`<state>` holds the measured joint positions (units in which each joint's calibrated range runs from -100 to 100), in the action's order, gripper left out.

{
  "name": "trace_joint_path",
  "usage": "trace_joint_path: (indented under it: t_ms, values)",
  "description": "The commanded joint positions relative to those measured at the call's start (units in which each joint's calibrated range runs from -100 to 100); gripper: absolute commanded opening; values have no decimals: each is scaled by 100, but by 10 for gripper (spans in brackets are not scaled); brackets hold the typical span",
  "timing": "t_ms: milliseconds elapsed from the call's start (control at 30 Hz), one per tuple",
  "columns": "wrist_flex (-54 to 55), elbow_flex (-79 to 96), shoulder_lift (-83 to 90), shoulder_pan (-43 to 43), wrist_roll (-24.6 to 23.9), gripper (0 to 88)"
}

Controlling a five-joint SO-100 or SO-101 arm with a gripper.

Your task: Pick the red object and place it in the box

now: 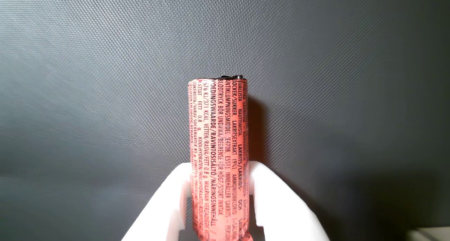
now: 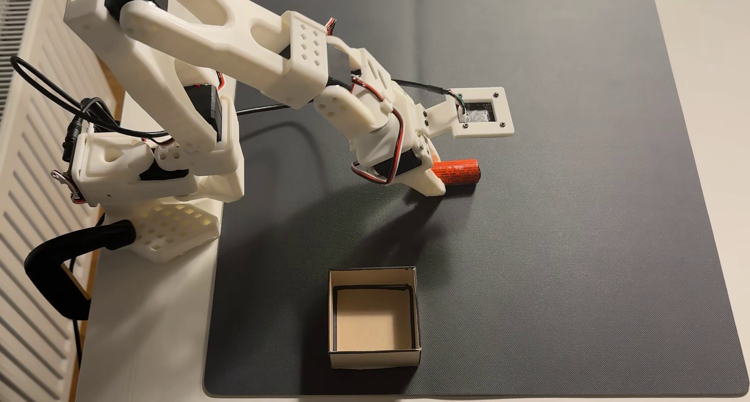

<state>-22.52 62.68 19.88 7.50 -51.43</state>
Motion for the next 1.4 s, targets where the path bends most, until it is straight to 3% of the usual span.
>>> trace_joint_path:
  t_ms: [0,233,533,933,1367]
  values:
    - [-982,-894,640,-15,1,8]
    - [-2643,-1801,1703,-423,272,13]
    - [-3482,-1747,2689,-1752,1043,9]
    - [-3438,-450,3242,-3133,1460,13]
    - [-2870,1047,4517,-3215,1455,15]
